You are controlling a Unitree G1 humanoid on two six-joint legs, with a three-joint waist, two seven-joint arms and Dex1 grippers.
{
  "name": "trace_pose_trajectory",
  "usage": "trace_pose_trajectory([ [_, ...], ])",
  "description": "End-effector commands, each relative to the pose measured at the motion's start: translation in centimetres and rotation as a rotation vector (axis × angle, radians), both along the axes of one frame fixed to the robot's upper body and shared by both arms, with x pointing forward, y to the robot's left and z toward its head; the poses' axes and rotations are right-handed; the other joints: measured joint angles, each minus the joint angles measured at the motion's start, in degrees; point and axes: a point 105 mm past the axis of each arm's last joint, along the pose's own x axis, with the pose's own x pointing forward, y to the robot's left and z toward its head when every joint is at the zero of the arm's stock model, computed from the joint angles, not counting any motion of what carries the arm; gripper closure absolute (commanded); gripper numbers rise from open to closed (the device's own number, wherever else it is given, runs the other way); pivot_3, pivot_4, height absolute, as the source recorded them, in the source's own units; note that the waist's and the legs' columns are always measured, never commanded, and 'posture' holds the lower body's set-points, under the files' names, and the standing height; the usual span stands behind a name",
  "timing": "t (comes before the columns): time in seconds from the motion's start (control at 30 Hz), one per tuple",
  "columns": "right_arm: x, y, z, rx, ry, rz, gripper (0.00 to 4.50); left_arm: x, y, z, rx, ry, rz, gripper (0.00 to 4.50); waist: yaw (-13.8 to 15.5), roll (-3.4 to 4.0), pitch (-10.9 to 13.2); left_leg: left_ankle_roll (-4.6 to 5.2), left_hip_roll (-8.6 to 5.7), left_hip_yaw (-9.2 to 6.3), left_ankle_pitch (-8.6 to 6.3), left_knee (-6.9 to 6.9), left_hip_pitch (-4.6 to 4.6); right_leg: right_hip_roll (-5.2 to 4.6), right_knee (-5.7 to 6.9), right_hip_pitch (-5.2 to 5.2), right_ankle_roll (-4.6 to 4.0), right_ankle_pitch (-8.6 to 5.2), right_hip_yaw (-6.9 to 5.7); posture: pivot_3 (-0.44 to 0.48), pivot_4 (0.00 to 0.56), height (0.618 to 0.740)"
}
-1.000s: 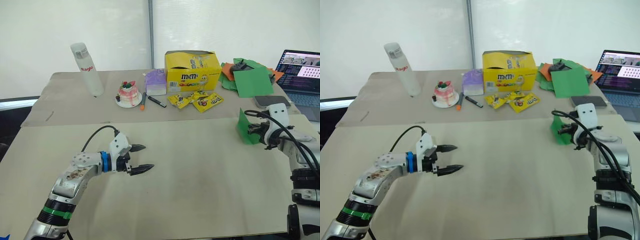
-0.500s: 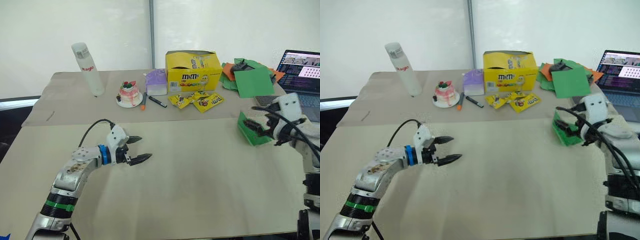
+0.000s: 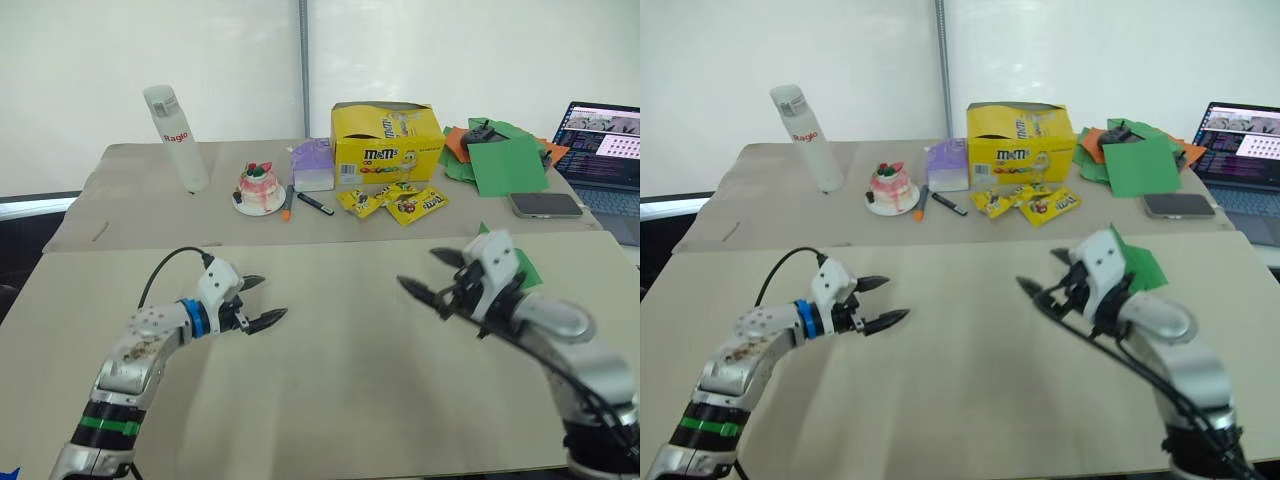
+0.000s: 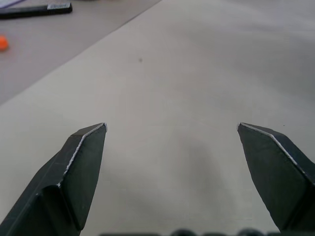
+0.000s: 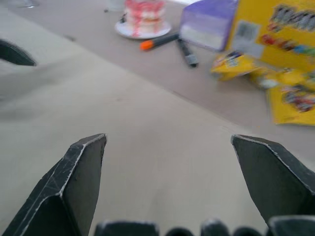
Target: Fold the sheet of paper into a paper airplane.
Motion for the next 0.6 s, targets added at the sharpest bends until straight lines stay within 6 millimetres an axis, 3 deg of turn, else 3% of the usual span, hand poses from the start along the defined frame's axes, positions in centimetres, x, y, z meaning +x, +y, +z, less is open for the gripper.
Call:
trace_pose_trajectory([
  [0.03,-0.2,1.3,-0.6,-0.013,-0.061,0.002,0.04,0.3,0.4,0.4,0.021,-0.090,0.073,0.00,0.1,0.00,0.0,0.00,0.00,0.00,0.00,0.00,0.02,-0.01,0.02,0.01,0.00,0.00,0.00,0.000,0.150,0.740],
  [0.17,0.1,2.1,-1.7,0.022,-0.064,-0.024,0.04,0.6,0.7,-0.4,-0.008,-0.094,0.164,0.00,0.3,0.00,0.0,-0.04,-0.04,-0.01,0.02,0.00,0.04,0.00,0.06,0.01,0.00,0.00,-0.01,0.000,0.150,0.740],
  [0.6,0.0,2.3,-3.6,0.041,-0.039,-0.049,0.04,0.3,0.1,-1.0,-0.068,-0.061,0.186,0.00,0.2,0.01,0.0,-0.10,-0.02,-0.04,0.06,0.00,0.05,0.05,0.06,0.00,0.00,0.00,-0.03,0.000,0.150,0.740],
])
